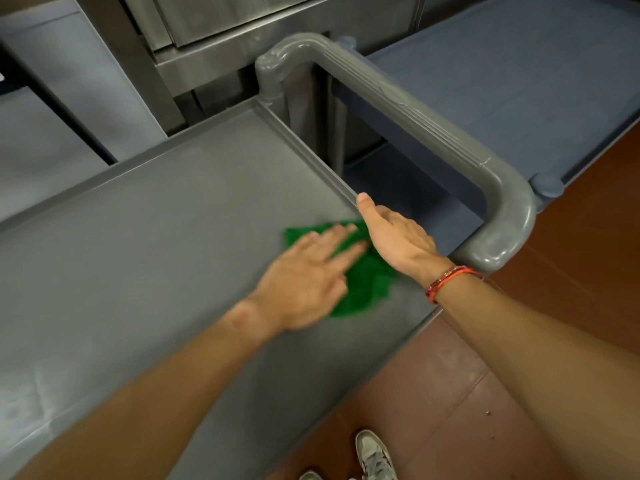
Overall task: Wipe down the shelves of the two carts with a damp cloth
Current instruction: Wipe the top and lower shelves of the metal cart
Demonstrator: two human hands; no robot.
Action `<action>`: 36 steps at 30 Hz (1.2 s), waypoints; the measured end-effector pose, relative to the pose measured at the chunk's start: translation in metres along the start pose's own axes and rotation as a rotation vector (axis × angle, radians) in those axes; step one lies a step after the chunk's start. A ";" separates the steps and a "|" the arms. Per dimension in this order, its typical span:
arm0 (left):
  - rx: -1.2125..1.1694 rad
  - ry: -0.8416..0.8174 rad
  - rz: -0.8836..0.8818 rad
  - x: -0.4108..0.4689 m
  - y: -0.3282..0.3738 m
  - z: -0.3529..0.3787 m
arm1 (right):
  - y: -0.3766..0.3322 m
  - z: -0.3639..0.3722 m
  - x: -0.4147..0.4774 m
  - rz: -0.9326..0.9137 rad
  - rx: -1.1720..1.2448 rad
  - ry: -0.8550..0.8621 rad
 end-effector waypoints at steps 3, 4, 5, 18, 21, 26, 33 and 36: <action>0.036 0.002 -0.244 0.000 -0.051 -0.010 | 0.001 0.002 0.001 -0.013 -0.015 0.008; 0.034 0.002 -0.276 -0.001 -0.054 -0.011 | 0.002 0.003 0.001 -0.018 -0.023 0.012; 0.027 0.006 -0.291 -0.001 -0.050 -0.011 | 0.002 0.003 0.001 -0.021 -0.029 0.016; -0.027 -0.047 -0.085 -0.105 0.015 -0.020 | 0.002 0.004 -0.001 -0.083 -0.091 0.034; 0.044 -0.008 -0.131 -0.131 -0.013 -0.030 | 0.001 0.004 -0.002 -0.086 -0.109 0.048; 0.115 0.085 -0.569 -0.169 -0.066 -0.048 | 0.002 0.005 -0.004 -0.102 -0.138 0.062; 0.011 0.142 -0.620 -0.163 -0.009 -0.038 | -0.005 -0.001 -0.015 -0.072 -0.160 0.024; -0.039 0.116 -0.531 -0.173 0.026 -0.031 | -0.006 -0.002 -0.016 -0.080 -0.151 0.003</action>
Point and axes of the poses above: each hand's wrist, its own x-axis towards the middle knuckle, its own z-axis out of the palm, y = z × x, the point moved 3 cm from there along x, towards the middle knuckle, and after that the axes turned 13 degrees about y, right-handed, at the moved point
